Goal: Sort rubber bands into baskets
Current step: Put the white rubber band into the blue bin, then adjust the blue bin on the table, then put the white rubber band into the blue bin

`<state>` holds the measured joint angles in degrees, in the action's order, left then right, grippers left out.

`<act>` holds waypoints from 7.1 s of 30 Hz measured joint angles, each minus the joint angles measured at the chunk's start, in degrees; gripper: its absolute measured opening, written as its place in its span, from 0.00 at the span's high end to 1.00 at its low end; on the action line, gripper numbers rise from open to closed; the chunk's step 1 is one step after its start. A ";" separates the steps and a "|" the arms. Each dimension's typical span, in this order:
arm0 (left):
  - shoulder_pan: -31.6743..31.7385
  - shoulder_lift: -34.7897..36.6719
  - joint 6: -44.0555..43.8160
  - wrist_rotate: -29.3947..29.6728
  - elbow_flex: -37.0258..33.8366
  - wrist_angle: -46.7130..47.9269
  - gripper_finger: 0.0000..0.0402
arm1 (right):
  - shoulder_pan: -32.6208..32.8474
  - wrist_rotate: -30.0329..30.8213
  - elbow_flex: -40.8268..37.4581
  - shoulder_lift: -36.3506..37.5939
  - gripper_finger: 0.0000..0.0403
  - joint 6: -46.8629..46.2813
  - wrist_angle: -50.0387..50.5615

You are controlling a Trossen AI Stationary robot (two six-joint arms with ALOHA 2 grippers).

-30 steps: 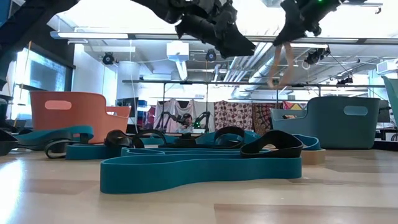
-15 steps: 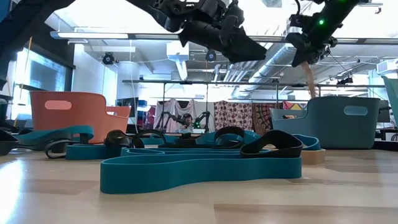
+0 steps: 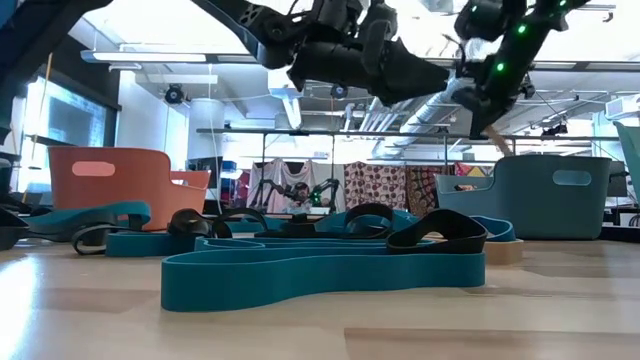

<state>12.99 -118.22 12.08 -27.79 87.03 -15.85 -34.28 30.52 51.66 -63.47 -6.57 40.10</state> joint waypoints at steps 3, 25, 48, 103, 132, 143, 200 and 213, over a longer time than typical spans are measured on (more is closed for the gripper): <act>-0.42 0.14 -0.05 0.02 -1.72 -1.10 0.52 | -1.12 -0.03 0.00 -2.88 1.00 0.00 -0.02; -2.52 14.38 -2.67 4.79 -25.64 -16.29 0.52 | -7.27 -7.66 -0.04 -24.09 1.00 -1.02 -9.17; -2.84 34.21 -2.41 14.48 -43.94 -15.16 0.52 | -6.95 -17.18 -0.04 -25.63 0.79 -3.67 -14.82; -4.60 37.58 -1.47 16.39 -46.82 -13.80 0.62 | -12.44 -9.40 0.02 3.44 1.00 -22.51 40.18; -4.59 37.56 -1.47 16.48 -46.80 -13.54 0.62 | -14.11 -7.02 -5.21 3.42 1.00 -27.90 40.29; -4.59 37.56 -1.81 16.46 -46.80 -13.54 0.62 | -13.50 -11.26 -10.56 7.20 1.00 -27.98 32.53; -9.83 37.56 0.11 16.48 -46.76 -4.97 0.62 | 51.10 -12.07 17.84 -31.53 0.74 -34.19 16.60; -9.83 37.56 0.11 16.48 -46.76 -4.74 0.62 | 45.37 -17.51 17.88 -37.40 0.69 -6.22 10.36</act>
<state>3.16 -80.66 12.19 -11.31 40.27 -20.58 11.09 13.01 69.54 -100.88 -12.79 50.46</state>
